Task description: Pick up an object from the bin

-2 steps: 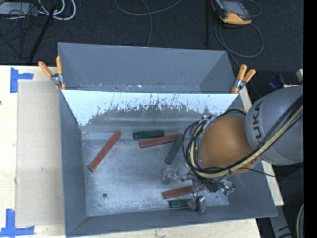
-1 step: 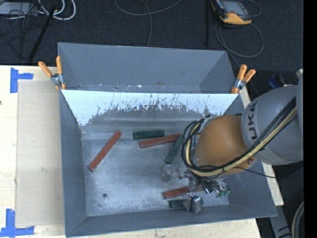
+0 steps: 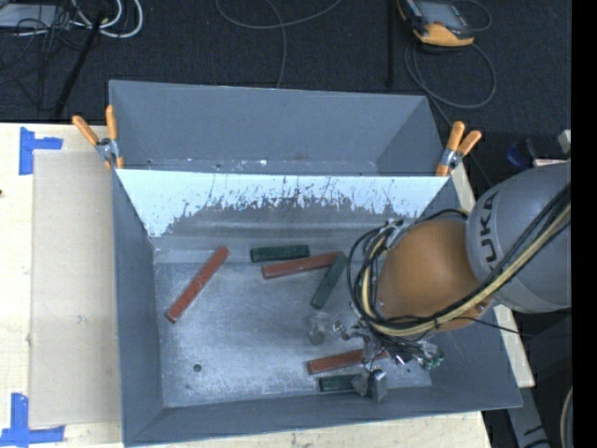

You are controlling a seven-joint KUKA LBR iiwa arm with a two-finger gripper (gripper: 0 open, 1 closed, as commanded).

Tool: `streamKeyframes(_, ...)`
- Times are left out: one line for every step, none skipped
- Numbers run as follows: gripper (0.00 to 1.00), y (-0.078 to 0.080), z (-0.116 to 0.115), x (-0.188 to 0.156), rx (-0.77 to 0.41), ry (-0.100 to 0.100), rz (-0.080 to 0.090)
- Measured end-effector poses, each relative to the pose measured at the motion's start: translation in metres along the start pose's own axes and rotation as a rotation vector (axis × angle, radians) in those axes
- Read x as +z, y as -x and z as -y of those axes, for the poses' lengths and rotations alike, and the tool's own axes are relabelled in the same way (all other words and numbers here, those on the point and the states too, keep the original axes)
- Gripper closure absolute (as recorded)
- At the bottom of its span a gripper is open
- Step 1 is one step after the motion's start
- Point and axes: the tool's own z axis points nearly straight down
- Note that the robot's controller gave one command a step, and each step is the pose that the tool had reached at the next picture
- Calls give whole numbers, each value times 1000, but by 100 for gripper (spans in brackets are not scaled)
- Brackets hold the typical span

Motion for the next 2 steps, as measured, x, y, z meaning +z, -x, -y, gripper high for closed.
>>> streamKeyframes(0,20,-8,4,-78,12,-24)
streamKeyframes(0,30,8,5,-164,13,-25)
